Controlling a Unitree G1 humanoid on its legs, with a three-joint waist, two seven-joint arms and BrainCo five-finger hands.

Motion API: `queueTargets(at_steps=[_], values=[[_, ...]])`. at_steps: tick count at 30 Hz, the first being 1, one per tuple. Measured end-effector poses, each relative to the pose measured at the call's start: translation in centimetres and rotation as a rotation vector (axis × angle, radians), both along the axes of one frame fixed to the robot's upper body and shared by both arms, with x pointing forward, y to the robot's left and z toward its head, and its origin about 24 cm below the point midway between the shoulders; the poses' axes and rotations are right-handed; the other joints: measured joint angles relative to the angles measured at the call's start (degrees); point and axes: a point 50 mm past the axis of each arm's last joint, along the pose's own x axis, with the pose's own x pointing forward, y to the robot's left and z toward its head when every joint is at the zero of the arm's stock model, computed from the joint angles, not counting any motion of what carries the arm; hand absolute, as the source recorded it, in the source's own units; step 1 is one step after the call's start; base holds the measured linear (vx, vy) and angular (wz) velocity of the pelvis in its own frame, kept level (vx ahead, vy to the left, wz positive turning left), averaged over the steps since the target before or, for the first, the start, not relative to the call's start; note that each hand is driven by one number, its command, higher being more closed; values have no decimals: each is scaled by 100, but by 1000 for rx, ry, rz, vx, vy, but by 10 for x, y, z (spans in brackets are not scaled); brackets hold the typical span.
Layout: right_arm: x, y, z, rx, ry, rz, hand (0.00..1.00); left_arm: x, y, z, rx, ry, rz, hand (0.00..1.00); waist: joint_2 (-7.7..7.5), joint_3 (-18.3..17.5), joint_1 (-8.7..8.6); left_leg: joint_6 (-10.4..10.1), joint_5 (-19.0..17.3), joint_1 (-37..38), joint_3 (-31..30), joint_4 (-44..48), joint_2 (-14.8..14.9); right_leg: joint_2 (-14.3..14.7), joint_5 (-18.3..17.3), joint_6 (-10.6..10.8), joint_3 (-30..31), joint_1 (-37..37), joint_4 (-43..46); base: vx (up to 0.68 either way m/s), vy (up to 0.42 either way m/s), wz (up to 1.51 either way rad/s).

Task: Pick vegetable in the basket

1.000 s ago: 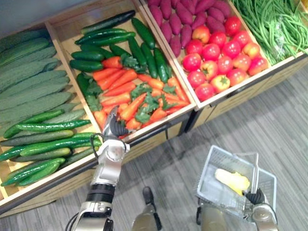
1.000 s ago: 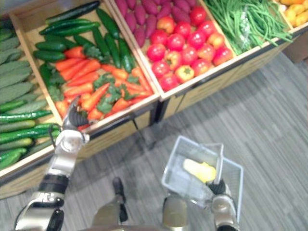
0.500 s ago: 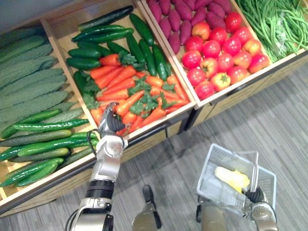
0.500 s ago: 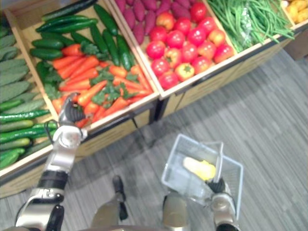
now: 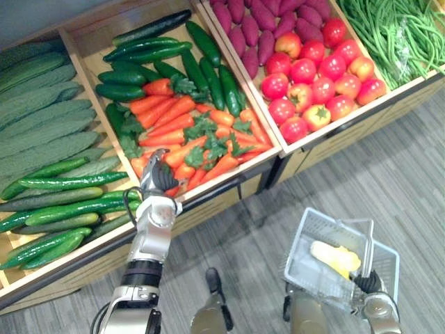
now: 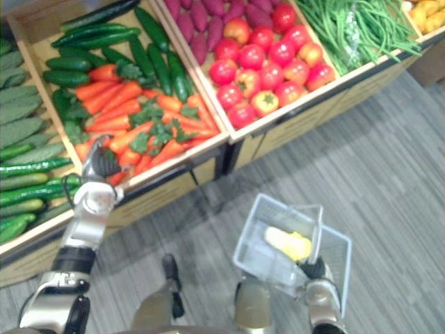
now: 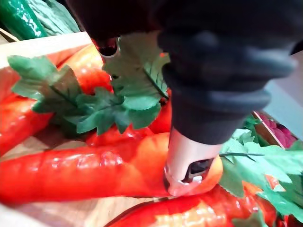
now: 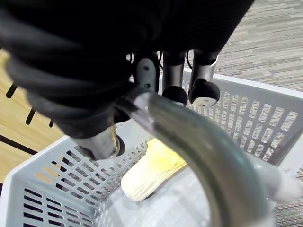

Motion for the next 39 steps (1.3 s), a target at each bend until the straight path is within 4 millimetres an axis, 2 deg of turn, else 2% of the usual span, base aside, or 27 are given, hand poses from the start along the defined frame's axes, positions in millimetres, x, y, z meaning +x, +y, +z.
queueTargets(at_steps=[2,3,6,7,17,33,39], values=[[0,0,0,0,0,3,100,0,1,3,3,-11,2,100,-28,16,8,0,0,0,1,0,-1,0,1,-1,15,-1,0,0,0,0],[0,1,0,0,-1,6,100,0,0,4,4,-20,2,0,-46,26,15,0,0,0,0,0,-1,0,1,-1,26,0,1,0,0,0],[1,1,0,1,-6,10,100,-1,2,5,2,-27,12,0,-85,47,16,0,0,0,10,0,-3,0,1,-2,61,-9,1,0,0,0],[1,1,0,1,-6,10,100,-1,3,6,2,-29,16,100,-91,51,15,0,0,-1,12,0,-3,1,1,-2,63,-11,1,0,0,0],[3,2,1,-1,-14,12,100,0,11,19,18,-78,39,100,-116,60,15,2,1,-57,49,0,-3,5,11,-14,108,-92,10,3,2,-1],[4,2,1,-1,-15,12,100,1,11,25,36,-97,36,100,-202,90,16,2,1,-56,83,0,-2,9,12,-15,140,-111,11,0,0,0],[3,2,1,-1,-14,12,100,-1,8,38,42,-161,22,100,-202,90,16,2,1,-53,87,0,-2,11,23,-30,146,-112,11,0,0,0]])
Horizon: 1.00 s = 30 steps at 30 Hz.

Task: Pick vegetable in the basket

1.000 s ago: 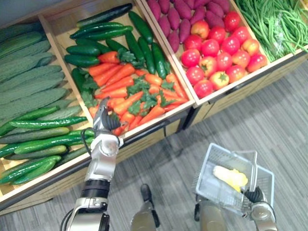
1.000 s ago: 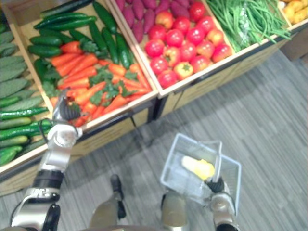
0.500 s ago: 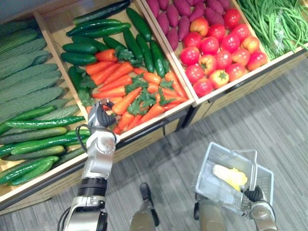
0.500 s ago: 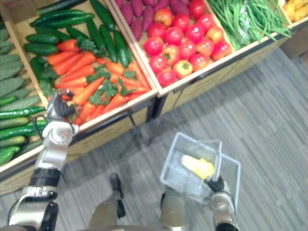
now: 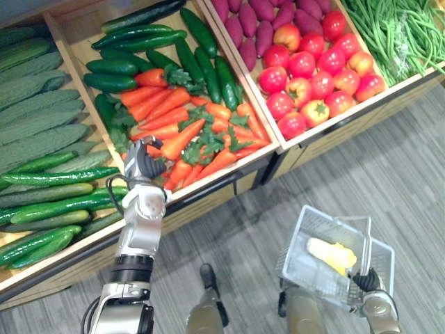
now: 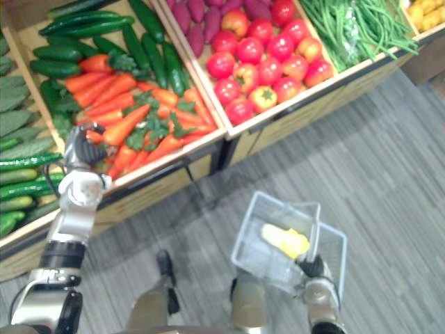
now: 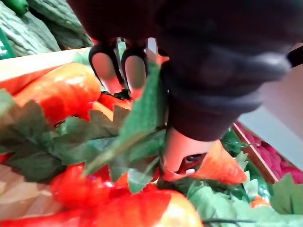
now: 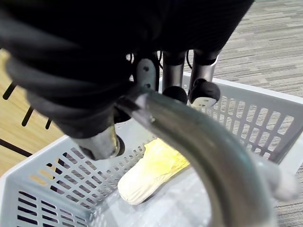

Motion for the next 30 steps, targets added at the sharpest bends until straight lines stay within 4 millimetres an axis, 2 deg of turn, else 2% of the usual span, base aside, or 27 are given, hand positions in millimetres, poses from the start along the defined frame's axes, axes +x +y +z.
queueTargets(at_steps=[9,15,22,25,30], values=[[0,0,0,0,-2,2,100,-13,13,32,-8,-183,34,100,1,-2,14,2,2,2,-15,0,-1,0,0,0,-10,11,0,0,0,0],[-1,0,-1,1,2,1,100,-27,20,32,-7,-224,64,100,-8,-17,23,4,3,2,-48,41,-1,-5,0,0,-29,43,0,0,0,1],[-5,-1,-2,-20,23,17,100,-42,13,37,32,-287,-1,100,3,-189,108,5,4,62,-102,67,3,-9,0,1,-71,148,0,-2,2,3],[-7,-9,0,-46,30,22,100,-44,8,39,50,-290,-38,100,8,-276,161,5,3,192,-111,58,2,-10,-1,2,-83,277,-4,-2,4,1],[-2,-30,15,-134,20,62,100,-51,6,48,137,-303,-99,100,60,-493,170,5,4,255,-117,56,-3,-17,8,15,-82,344,-11,-6,4,0]])
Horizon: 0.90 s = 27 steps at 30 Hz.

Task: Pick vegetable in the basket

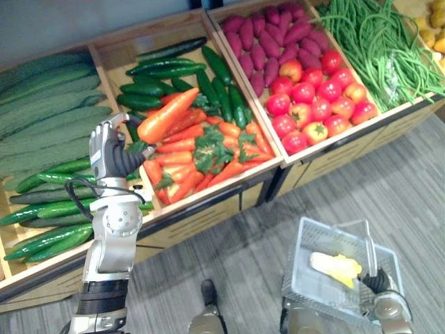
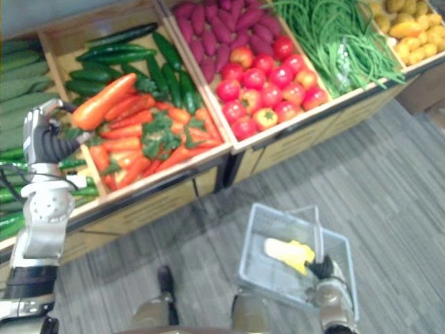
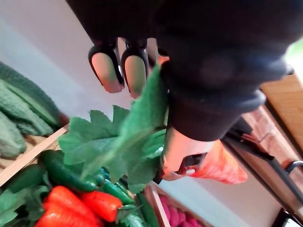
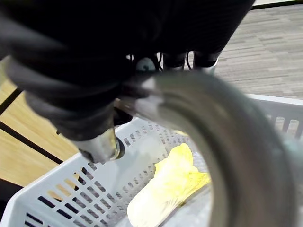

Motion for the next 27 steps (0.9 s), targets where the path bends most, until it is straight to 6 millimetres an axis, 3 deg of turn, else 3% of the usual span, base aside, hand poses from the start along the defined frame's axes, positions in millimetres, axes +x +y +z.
queueTargets(at_steps=[9,18,27], values=[[18,-17,31,-111,-53,112,100,-3,-10,2,48,9,-75,100,116,-289,-16,-1,-1,323,76,-43,-4,9,58,19,53,302,-118,-8,7,-4],[31,-11,46,-144,-70,249,100,-8,-14,10,127,28,-157,100,131,-493,-27,-1,-1,409,150,-49,-14,10,192,22,99,415,-297,-17,-1,-4],[36,-7,54,-161,-56,358,100,-14,-54,14,186,39,-417,100,150,-763,-132,-1,-1,566,177,-111,-36,3,198,17,128,549,-339,0,0,0]])
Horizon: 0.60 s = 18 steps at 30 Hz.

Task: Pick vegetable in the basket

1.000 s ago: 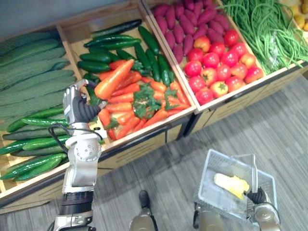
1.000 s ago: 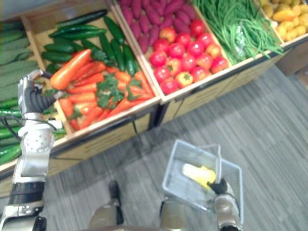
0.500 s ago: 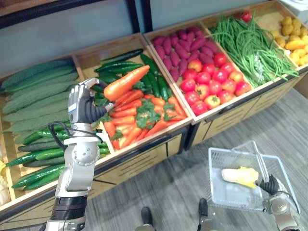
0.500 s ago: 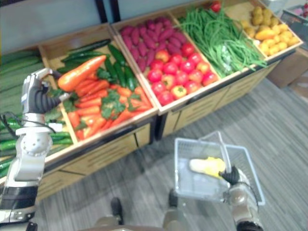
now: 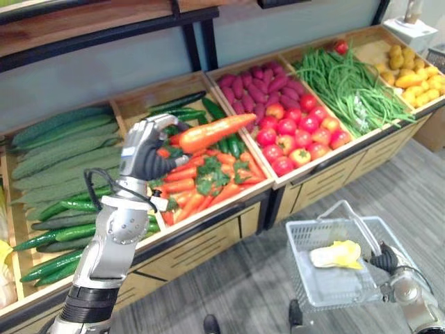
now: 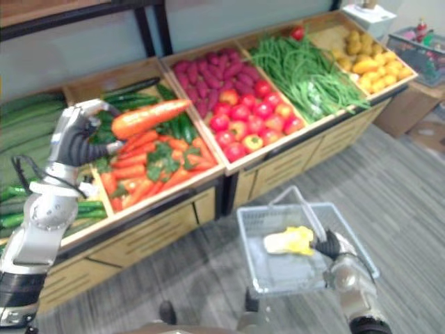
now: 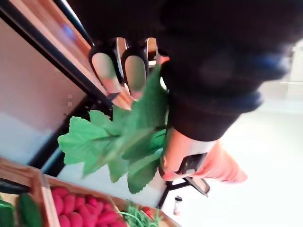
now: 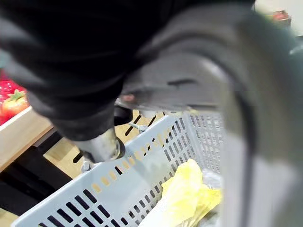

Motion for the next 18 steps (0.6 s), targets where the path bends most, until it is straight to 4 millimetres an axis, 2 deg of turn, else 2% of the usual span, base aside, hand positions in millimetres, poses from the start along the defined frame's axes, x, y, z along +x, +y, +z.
queueTargets(at_steps=[2,5,9,11,18], values=[[2,3,2,1,-9,17,100,-2,-13,-1,14,12,-63,100,0,-25,-30,0,0,52,17,-9,-2,-1,2,2,17,34,-7,-11,-2,-5],[5,10,5,0,-24,51,100,-7,-42,-9,24,55,-228,100,24,-78,-41,1,0,100,65,-35,-17,-7,3,5,71,35,-4,-12,-2,-8],[12,20,12,0,-57,99,100,-11,-87,-19,87,113,-434,100,61,-106,-44,2,1,182,151,-39,-24,-15,4,7,127,37,42,-15,-4,-10],[16,28,18,2,-86,133,100,-16,-111,-23,99,132,-540,100,78,-141,-119,2,1,201,170,-39,-27,-15,3,8,161,33,63,-15,-9,-5],[23,37,31,10,-152,172,100,-21,-155,-42,102,227,-700,100,101,-167,-175,-16,-22,400,462,-44,-19,18,-3,11,432,5,122,-19,-9,-19]])
